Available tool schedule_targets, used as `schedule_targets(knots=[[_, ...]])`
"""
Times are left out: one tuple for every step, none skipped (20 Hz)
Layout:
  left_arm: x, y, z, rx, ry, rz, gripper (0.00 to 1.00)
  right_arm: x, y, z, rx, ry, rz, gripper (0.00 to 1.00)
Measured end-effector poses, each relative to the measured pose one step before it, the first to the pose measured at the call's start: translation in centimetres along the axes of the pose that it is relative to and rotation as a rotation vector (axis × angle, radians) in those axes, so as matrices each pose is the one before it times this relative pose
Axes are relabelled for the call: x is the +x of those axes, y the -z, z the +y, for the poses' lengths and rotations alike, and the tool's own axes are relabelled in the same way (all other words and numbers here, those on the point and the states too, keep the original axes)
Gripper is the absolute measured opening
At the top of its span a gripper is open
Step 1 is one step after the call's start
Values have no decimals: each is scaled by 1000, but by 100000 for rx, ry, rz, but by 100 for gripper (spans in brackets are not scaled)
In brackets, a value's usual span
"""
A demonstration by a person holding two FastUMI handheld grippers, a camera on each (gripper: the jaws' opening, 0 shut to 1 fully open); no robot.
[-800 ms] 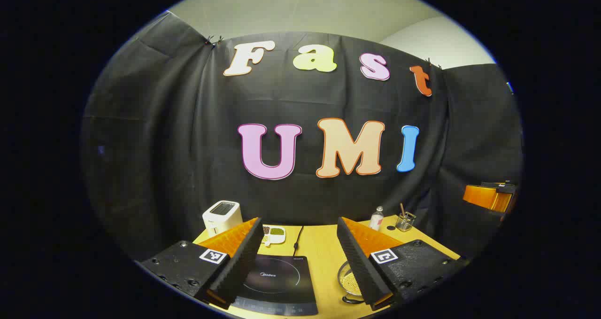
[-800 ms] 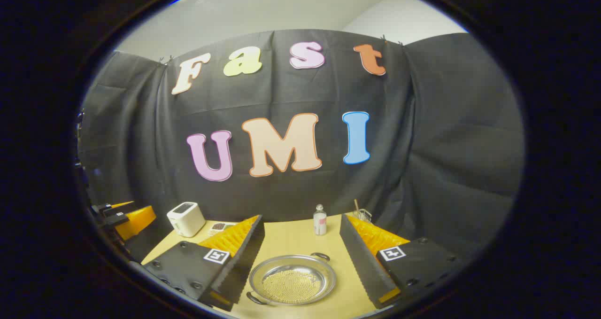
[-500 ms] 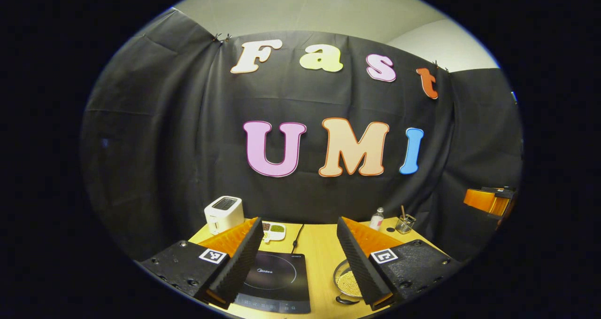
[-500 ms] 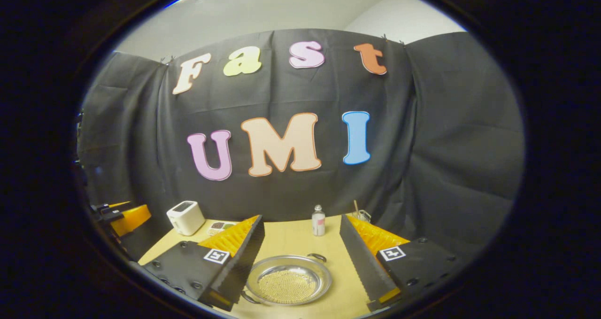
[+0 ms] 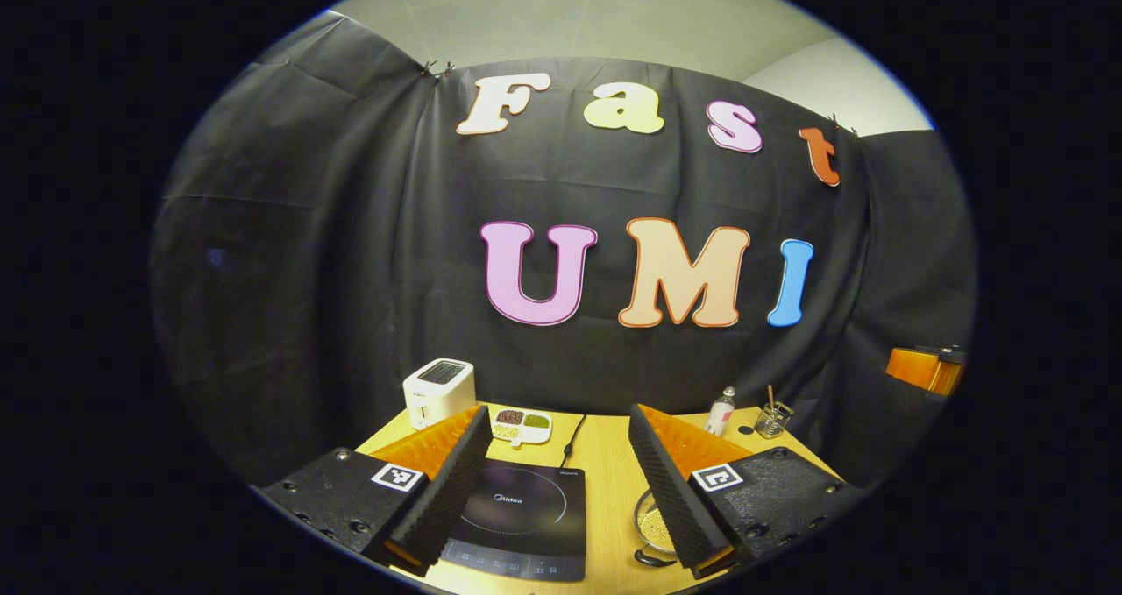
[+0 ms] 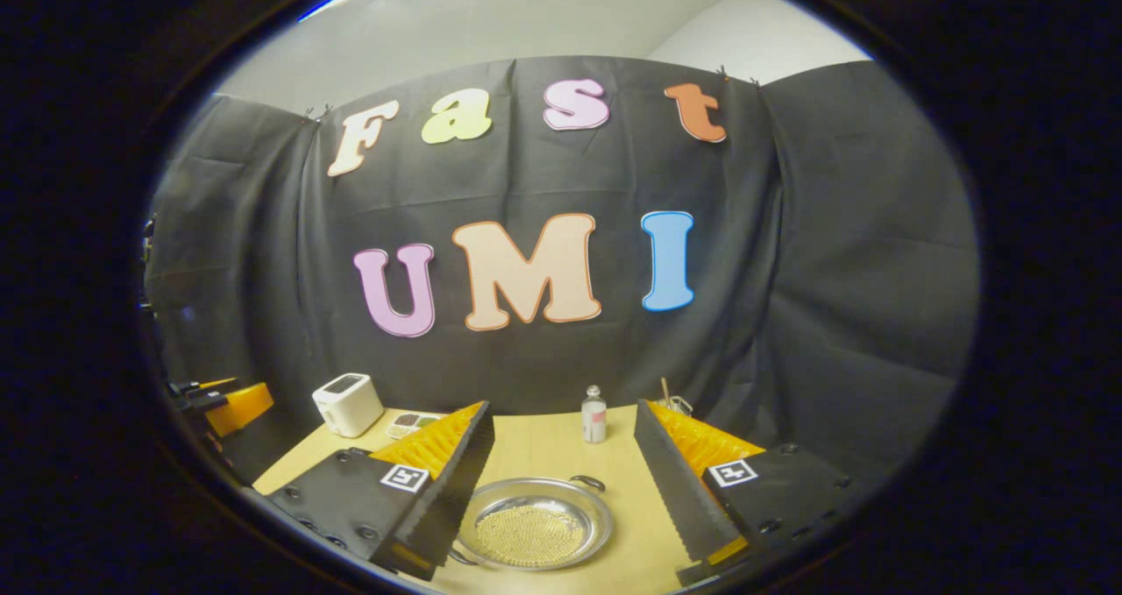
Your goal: First push the handle of the pot to place it horizontally, then grasp the pot with both hands and set it on the induction cooktop.
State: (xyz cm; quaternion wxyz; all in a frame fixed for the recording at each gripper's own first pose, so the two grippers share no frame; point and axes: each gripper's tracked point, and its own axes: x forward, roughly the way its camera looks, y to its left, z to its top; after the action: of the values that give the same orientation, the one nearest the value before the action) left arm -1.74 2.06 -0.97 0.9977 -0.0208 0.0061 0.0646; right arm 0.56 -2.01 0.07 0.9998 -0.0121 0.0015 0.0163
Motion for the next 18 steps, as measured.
schedule_targets(knots=[[38, -148, 215, 138, -406, -519, 96, 76, 250, -18, 189, 143, 669, 93], [-62, 45, 147, 295, -62, 5, 96, 26, 271, 51, 296, 43, 635, 93], [-69, 80, 181, 459, -102, 68, 92, -1, 201, 87, 295, -40, 542, 93], [-22, 26, 154, 630, 67, 157, 92, 27, 122, 42, 163, 28, 303, 93], [-12, 25, 175, 591, -51, 258, 92, 23, 167, -15, 266, 327, 501, 93], [-36, 24, 50, 413, 321, -165, 92, 55, 261, 137, 340, -18, 730, 92], [-3, -66, 133, 18, 63, -266, 92, -7, 290, 139, 329, 91, 434, 92], [-46, 59, 56, -85, 556, 22, 92, -60, 134, 216, 947, -190, 438, 92], [18, 71, 4, 64, 679, 163, 92, 22, 238, 212, 769, 225, 503, 78], [-19, 236, 102, 312, 314, 131, 92, 301, 272, 71, 561, 183, 437, 63], [51, 23, 181, 333, 165, -56, 92, 6, 180, 156, 510, 369, 536, 63], [14, 6, 140, 364, 167, 3, 92, -135, 139, 154, 502, 410, -221, 57], [39, 100, 243, 215, 86, -39, 92, -66, -55, 48, 254, 712, -671, 48], [13, 73, 259, -126, 165, -32, 92, 6, -43, -3, 23, 705, -583, 38], [139, 234, 88, -177, 221, 329, 92, -99, 74, 29, -20, 725, -283, 29], [13, 241, 297, -430, -127, 466, 92, -81, 213, 135, -158, 202, -43, 19], [24, 143, 271, -616, -84, 295, 92, -77, -68, -350, 34, 1521, -370, 13], [29, 82, 242, -698, -76, 164, 96, -44, 171, 253, 659, -67, 131, 5]])
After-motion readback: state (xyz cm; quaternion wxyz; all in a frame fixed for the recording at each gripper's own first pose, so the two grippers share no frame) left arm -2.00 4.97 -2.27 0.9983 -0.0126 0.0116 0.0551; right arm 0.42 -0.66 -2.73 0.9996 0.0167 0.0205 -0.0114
